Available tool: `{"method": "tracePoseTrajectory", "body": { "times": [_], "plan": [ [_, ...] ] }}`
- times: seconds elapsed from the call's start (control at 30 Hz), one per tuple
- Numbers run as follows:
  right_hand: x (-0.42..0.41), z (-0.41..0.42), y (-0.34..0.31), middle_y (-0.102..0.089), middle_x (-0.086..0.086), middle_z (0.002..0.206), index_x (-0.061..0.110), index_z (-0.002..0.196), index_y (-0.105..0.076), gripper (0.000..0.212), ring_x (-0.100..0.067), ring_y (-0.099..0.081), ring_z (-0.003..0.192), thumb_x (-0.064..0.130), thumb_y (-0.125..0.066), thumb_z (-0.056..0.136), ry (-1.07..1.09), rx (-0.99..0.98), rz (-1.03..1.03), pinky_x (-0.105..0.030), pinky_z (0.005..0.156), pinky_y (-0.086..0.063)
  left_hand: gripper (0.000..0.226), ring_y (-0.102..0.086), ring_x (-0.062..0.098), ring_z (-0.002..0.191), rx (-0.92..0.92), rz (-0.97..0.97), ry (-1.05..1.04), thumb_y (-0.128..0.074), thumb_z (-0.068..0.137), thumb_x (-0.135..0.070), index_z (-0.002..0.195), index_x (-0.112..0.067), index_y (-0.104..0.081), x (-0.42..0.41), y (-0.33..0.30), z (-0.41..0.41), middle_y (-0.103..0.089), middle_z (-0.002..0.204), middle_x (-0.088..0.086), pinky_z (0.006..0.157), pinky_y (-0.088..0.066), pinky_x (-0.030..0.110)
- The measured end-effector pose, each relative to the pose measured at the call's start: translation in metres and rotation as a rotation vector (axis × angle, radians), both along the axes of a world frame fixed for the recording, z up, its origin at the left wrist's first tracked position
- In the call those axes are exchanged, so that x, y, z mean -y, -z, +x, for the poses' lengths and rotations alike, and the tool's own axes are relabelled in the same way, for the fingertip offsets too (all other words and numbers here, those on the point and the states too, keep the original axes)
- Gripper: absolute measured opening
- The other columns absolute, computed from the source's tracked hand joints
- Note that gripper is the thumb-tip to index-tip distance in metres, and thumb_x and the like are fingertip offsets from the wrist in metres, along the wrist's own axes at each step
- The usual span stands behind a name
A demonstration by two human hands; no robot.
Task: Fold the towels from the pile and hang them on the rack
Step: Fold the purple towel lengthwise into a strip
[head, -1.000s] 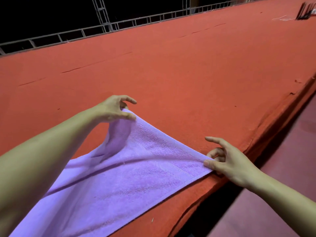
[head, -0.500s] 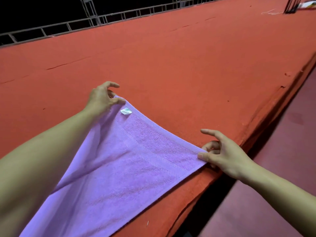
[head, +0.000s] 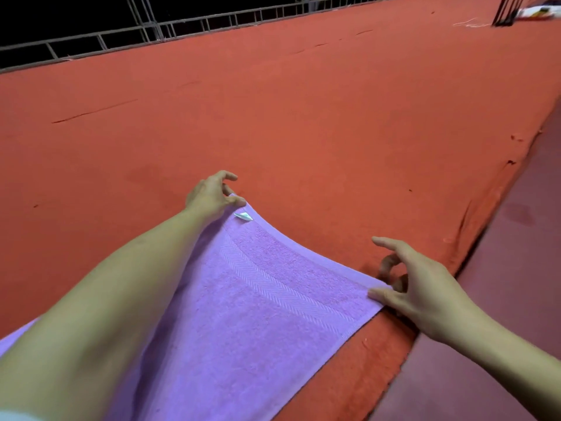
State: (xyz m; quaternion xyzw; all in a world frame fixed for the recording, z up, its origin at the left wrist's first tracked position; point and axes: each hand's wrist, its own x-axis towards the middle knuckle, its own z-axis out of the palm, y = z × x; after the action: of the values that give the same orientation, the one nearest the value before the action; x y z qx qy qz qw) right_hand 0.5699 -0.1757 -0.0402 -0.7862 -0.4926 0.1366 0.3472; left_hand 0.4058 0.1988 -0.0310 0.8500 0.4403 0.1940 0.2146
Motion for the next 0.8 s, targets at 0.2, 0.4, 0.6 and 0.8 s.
{"method": "tracePoseTrajectory", "body": {
  "times": [0.2,0.4,0.6,0.8],
  "plan": [
    [-0.006,0.007,0.007,-0.051,0.014,0.104,0.038,0.135,-0.045,0.081,-0.001,-0.059,0.073,0.024,-0.088,0.067,-0.019,0.109,-0.026,-0.009,0.068,-0.040,0.057,-0.056,0.019,0.111,-0.069,0.139,-0.099,-0.080,0.072,-0.049,0.121,-0.032,-0.058,0.003,0.014,0.004,-0.065,0.110,-0.012,0.092,-0.043,0.037],
    [-0.001,0.000,0.001,-0.053,0.015,0.101,0.030,0.135,-0.051,0.074,0.008,-0.048,0.068,0.031,-0.086,0.069,0.006,0.164,-0.017,-0.025,0.074,-0.037,0.039,-0.055,0.018,0.100,0.062,0.248,-0.017,-0.076,0.081,-0.041,0.115,-0.032,-0.060,0.073,-0.006,-0.030,-0.064,0.106,-0.018,0.084,-0.042,0.034],
    [-0.014,-0.064,-0.011,-0.055,0.023,0.094,0.036,0.129,-0.052,0.055,-0.002,-0.054,0.068,0.027,-0.076,0.080,-0.216,0.105,0.036,-0.018,0.065,-0.036,0.029,-0.058,0.010,0.078,0.050,0.138,-0.077,-0.070,0.085,-0.028,0.111,-0.037,-0.060,0.145,-0.005,-0.144,-0.064,0.094,-0.026,0.076,-0.049,0.032],
    [-0.039,-0.177,-0.024,-0.060,0.020,0.091,0.038,0.119,-0.057,0.040,-0.004,-0.059,0.059,0.023,-0.071,0.085,-0.529,0.048,0.058,-0.014,0.061,-0.037,0.025,-0.060,0.001,0.064,0.064,0.121,-0.385,-0.068,0.084,-0.022,0.104,-0.036,-0.061,0.203,-0.020,-0.308,-0.065,0.084,-0.026,0.073,-0.050,0.030]
  ]
}}
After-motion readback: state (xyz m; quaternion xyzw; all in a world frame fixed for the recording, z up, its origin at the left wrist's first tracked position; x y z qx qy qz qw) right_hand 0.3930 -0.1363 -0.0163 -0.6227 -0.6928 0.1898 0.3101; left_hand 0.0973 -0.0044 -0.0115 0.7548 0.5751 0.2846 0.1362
